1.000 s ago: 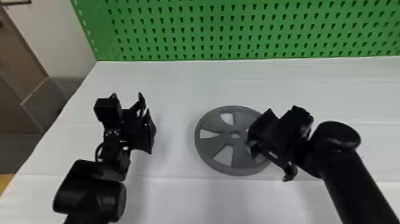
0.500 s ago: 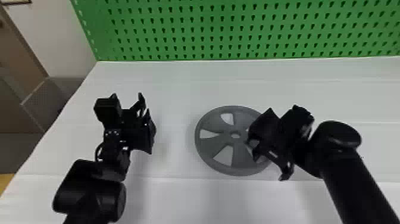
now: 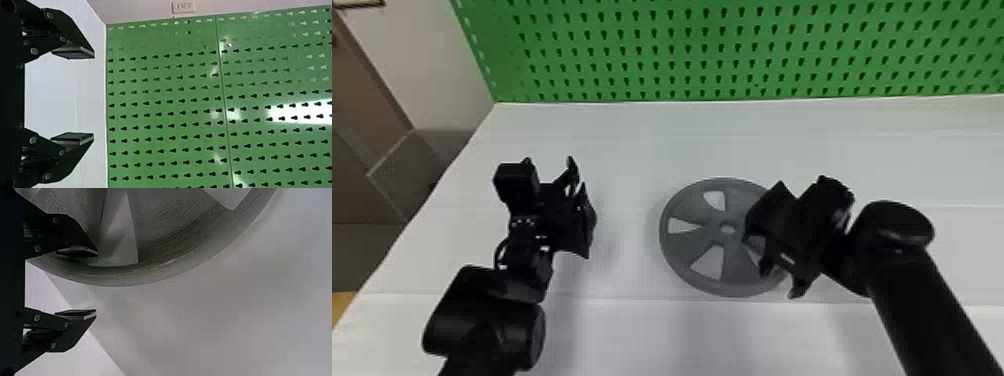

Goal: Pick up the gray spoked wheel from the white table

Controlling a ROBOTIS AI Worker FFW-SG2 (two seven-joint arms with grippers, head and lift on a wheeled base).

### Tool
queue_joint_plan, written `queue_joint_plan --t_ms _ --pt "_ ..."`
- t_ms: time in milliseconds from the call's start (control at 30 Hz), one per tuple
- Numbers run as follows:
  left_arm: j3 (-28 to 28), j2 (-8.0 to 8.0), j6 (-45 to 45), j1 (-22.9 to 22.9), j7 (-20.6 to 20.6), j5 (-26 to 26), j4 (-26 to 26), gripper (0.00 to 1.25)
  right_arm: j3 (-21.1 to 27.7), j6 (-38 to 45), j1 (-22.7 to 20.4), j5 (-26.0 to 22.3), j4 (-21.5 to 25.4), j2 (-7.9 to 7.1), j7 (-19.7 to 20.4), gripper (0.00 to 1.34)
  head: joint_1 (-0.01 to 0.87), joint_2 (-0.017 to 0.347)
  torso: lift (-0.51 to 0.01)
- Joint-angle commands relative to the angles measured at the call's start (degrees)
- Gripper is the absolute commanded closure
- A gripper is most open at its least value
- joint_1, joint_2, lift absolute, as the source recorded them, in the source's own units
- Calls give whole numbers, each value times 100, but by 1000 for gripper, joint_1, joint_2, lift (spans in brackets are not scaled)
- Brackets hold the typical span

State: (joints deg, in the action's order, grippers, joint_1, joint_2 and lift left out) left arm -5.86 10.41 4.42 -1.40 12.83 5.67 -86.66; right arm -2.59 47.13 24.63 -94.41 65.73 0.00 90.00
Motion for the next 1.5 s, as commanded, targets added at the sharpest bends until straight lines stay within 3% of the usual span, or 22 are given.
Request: queue_joint_plan --t_ms 0,100,400,733,1267,1467 --pt "-29 22 -46 -19 0 31 0 504 39 139 51 36 -7 5 1 726 779 120 -67" --pt "-55 40 -64 -27 0 48 0 504 136 297 69 1 -7 5 1 901 779 120 -67" --pt "-82 84 -73 -19 0 110 -9 504 241 77 -81 10 107 5 1 929 779 120 -67" --pt "-64 101 -73 17 0 163 -35 504 118 -19 -107 195 116 5 1 1062 779 120 -67" --pt "-55 110 -108 34 0 198 -53 506 101 42 -107 326 292 5 1 1070 779 120 -67" --pt "-47 119 -108 43 0 198 -62 507 92 121 -125 581 670 5 1 1069 779 120 -67"
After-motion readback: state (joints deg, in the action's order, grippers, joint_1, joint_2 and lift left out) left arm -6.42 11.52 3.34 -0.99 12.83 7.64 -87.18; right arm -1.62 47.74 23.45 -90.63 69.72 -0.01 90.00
